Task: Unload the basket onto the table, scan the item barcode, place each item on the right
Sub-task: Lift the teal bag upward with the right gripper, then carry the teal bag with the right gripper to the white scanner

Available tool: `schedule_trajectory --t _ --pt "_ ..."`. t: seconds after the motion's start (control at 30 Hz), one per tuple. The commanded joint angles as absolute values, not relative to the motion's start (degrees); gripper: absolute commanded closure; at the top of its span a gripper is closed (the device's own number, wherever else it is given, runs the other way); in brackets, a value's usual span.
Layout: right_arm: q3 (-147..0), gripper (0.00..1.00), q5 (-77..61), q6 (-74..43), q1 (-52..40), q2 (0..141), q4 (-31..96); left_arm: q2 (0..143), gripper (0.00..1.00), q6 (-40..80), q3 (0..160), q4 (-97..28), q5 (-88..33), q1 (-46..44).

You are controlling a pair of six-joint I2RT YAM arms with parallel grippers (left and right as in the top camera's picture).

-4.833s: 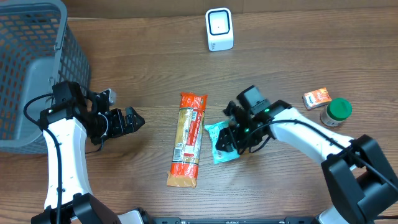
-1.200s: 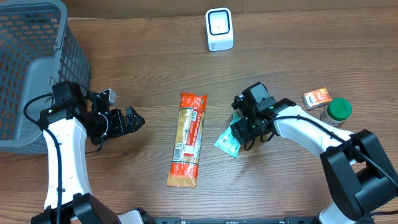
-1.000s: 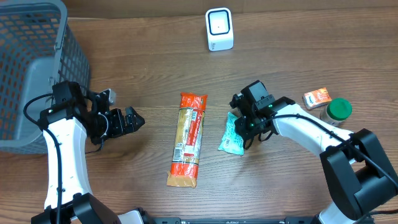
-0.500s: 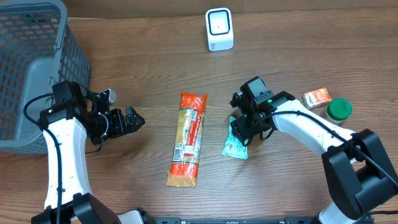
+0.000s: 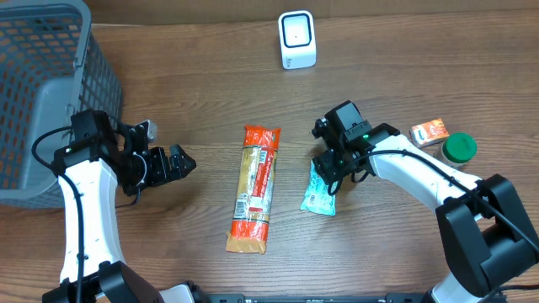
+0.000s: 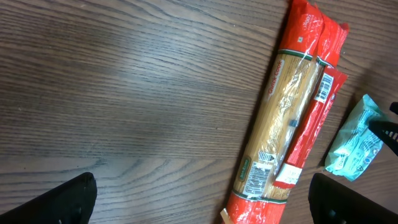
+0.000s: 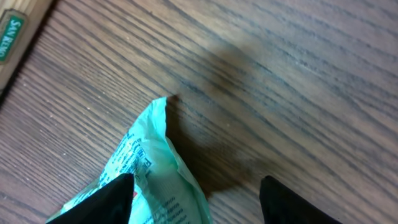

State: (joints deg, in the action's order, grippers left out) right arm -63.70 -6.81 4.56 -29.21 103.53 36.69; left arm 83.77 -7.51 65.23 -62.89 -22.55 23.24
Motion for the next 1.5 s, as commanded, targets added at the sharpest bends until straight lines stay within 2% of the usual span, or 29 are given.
schedule_trajectory --t 0.0,0.13,0.27,0.33,0.4,0.93,1.2,1.27,1.37,1.47 --pt "-62.6 0.38 -6.1 4.5 -28.8 102.8 35.9 84.0 0.01 -8.4 65.2 -62.7 -23.4 22.9" --pt "-59.8 0.51 -6.1 4.5 -28.8 102.8 32.7 84.0 0.0 -8.4 65.2 -62.7 -23.4 22.9" --pt "-57.4 0.75 -6.1 4.5 -28.8 102.8 30.8 84.0 0.01 -8.4 65.2 -62.7 -23.4 22.9" --pt "-57.4 0.9 -6.1 4.5 -28.8 102.8 30.7 84.0 0.0 -8.4 65.2 -62.7 -23.4 22.9" --pt "-58.1 0.96 -6.1 4.5 -28.8 102.2 31.2 84.0 0.01 -8.4 65.2 -62.7 -23.4 22.9" --pt "-68.3 0.96 -8.0 4.5 -28.8 84.2 36.3 84.0 0.0 -8.4 65.2 -62.7 -23.4 22.9" --pt "-68.4 0.97 -5.4 6.8 -28.9 81.3 36.7 84.0 0.01 -8.4 65.2 -62.7 -23.4 22.9" --pt "-69.4 0.97 -2.4 4.0 -28.9 81.3 37.0 84.0 0.01 -8.4 65.2 -62.7 -23.4 22.9" --pt "-74.1 0.97 0.1 1.4 -28.8 81.6 38.7 84.0 0.01 -8.4 65.2 -62.7 -23.4 22.9" --pt "-84.8 0.97 2.3 1.4 -28.8 83.9 45.4 84.0 0.01 -8.4 65.2 -62.7 -23.4 22.9"
